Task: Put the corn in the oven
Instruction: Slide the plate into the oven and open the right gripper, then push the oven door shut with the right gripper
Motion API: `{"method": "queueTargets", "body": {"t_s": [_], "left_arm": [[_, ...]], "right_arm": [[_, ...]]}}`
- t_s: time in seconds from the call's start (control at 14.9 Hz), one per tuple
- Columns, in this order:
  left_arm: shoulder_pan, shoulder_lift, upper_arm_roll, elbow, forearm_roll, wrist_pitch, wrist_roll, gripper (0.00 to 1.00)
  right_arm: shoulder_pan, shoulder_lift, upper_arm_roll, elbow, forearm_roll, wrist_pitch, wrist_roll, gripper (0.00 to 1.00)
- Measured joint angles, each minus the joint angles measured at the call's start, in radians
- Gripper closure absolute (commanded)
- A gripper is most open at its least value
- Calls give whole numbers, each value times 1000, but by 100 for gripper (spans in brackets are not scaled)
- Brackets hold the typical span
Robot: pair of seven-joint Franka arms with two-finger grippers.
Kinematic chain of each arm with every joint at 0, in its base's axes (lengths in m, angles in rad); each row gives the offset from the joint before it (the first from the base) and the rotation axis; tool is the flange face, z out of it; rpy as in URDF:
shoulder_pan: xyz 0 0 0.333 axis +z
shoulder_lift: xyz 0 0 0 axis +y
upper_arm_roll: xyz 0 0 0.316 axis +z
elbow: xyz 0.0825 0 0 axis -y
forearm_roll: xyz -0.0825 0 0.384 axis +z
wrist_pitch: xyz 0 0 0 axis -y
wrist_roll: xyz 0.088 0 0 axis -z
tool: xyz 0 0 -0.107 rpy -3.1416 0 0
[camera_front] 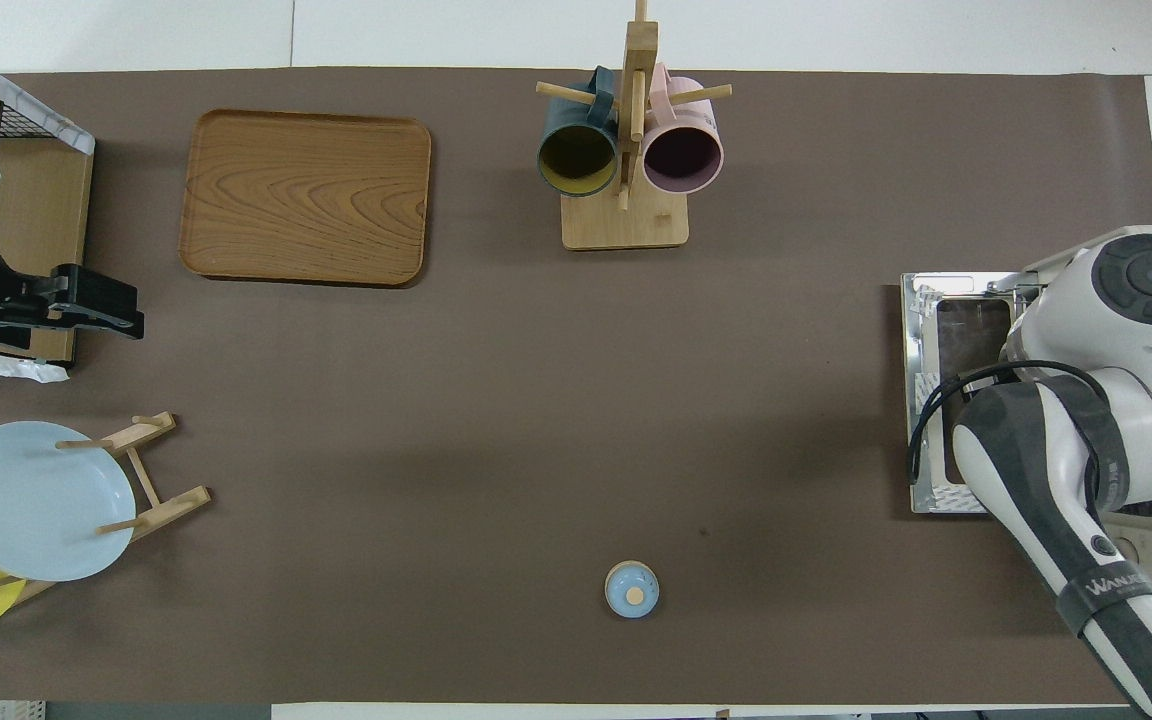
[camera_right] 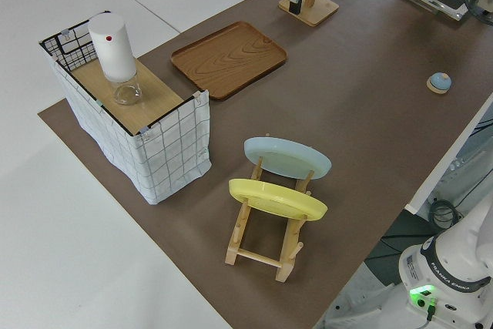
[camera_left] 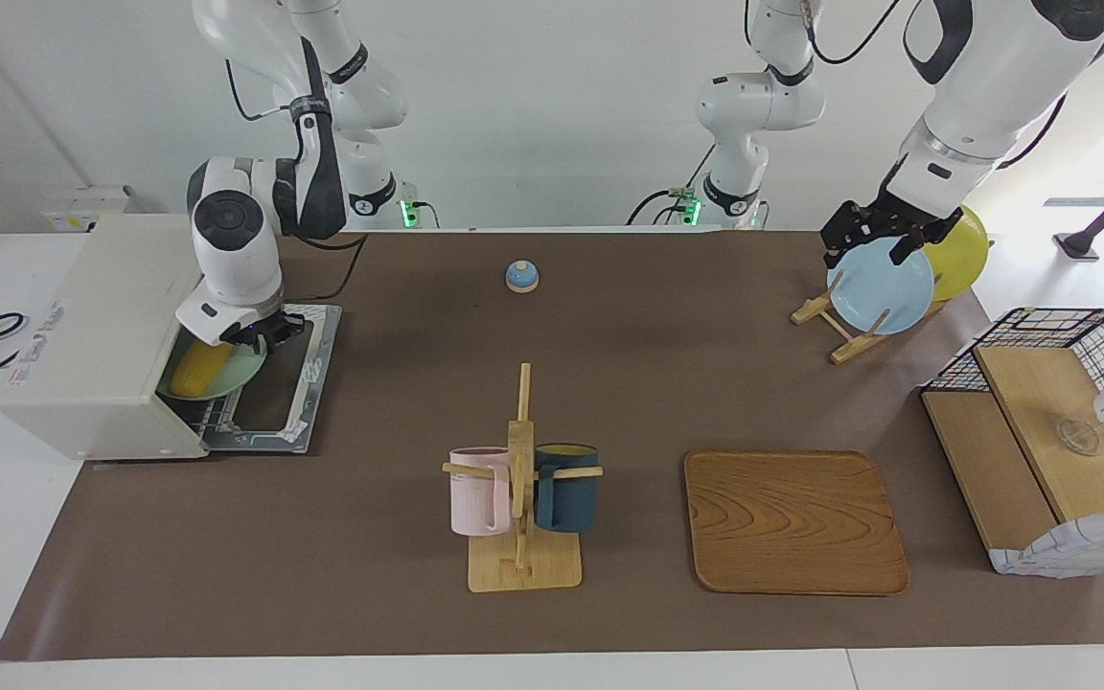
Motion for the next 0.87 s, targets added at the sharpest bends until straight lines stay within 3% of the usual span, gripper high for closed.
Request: {"method": "queueTargets", "body": {"t_s": [0.2, 0.4, 0.6, 0.87], "left_arm": [[0, 0, 0, 0, 0, 0, 0, 0], [0, 0, 0, 0, 0, 0, 0, 0], [0, 0, 0, 0, 0, 0, 0, 0], [0, 0, 0, 0, 0, 0, 0, 0]], "right_arm": [[52, 0, 2, 34, 0, -63, 3, 81], [116, -1, 4, 56, 5, -101, 92, 100], [157, -2, 8, 34, 89, -103, 172, 100], [157, -5, 7, -97, 149, 60, 217, 100]]}}
